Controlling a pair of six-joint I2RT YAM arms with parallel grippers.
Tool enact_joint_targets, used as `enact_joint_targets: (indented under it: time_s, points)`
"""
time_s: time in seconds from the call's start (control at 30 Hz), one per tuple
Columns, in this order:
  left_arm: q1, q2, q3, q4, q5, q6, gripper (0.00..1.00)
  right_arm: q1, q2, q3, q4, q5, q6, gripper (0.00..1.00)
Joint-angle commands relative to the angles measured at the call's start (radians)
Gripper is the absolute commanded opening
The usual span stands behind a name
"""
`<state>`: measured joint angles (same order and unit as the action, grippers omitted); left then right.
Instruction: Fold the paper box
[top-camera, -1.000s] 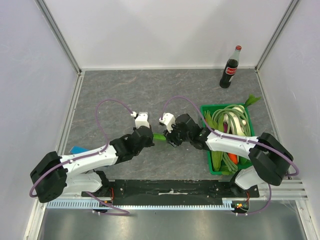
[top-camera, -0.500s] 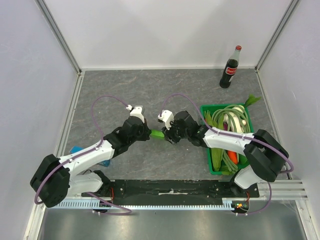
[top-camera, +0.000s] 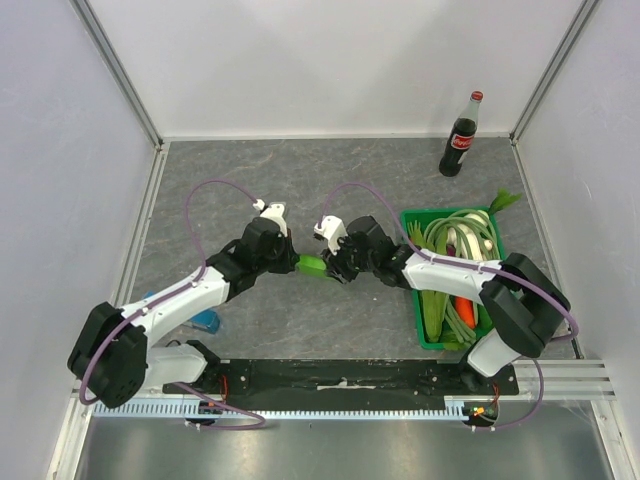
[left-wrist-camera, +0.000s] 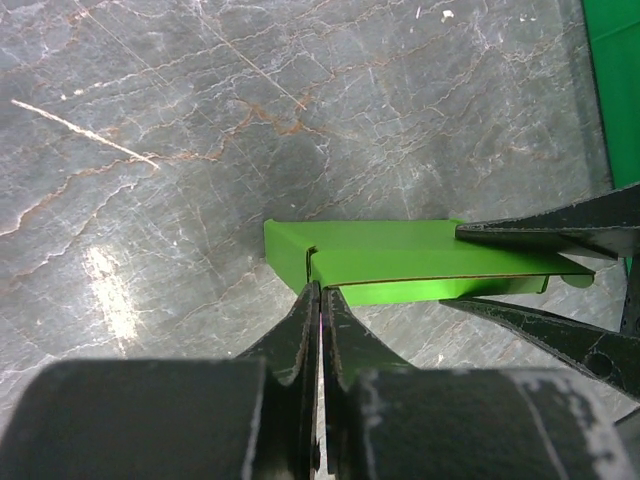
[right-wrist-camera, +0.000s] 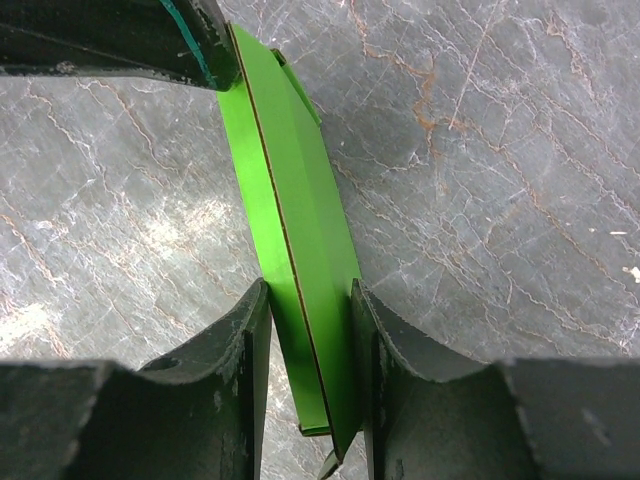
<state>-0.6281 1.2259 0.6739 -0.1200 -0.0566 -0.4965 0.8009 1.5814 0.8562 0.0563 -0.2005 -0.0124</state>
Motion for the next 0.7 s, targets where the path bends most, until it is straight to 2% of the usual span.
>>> enact_joint_targets:
  time_s: [0.0, 0.1, 0.13, 0.3, 0.4, 0.5, 0.6, 0.67]
  points:
    - [0.002, -0.026, 0.059, -0.119, 0.037, 0.111, 0.08, -0.016, 0.032, 0.017, -0.041, 0.015, -0.001, 0.25]
    - [0.002, -0.061, 0.078, -0.138, 0.009, 0.130, 0.22, -0.014, 0.029, 0.018, -0.044, 0.013, -0.001, 0.25]
    - [0.002, -0.074, 0.076, -0.141, -0.008, 0.133, 0.32, -0.015, 0.031, 0.018, -0.044, 0.012, -0.003, 0.25]
    - [0.002, -0.138, 0.062, -0.145, -0.038, 0.150, 0.47, -0.014, 0.029, 0.026, -0.053, 0.003, -0.006, 0.24]
    - [0.005, -0.108, 0.084, -0.126, -0.010, 0.183, 0.56, -0.016, 0.026, 0.026, -0.052, -0.008, -0.009, 0.24]
    - [0.034, -0.015, 0.139, -0.118, 0.052, 0.210, 0.57, -0.016, 0.025, 0.030, -0.053, -0.007, -0.012, 0.23]
    - [0.073, 0.052, 0.171, -0.069, 0.159, 0.245, 0.52, -0.016, 0.025, 0.033, -0.053, -0.010, -0.018, 0.23]
    - [0.077, 0.084, 0.190, -0.050, 0.163, 0.295, 0.50, -0.016, 0.025, 0.037, -0.053, -0.016, -0.018, 0.23]
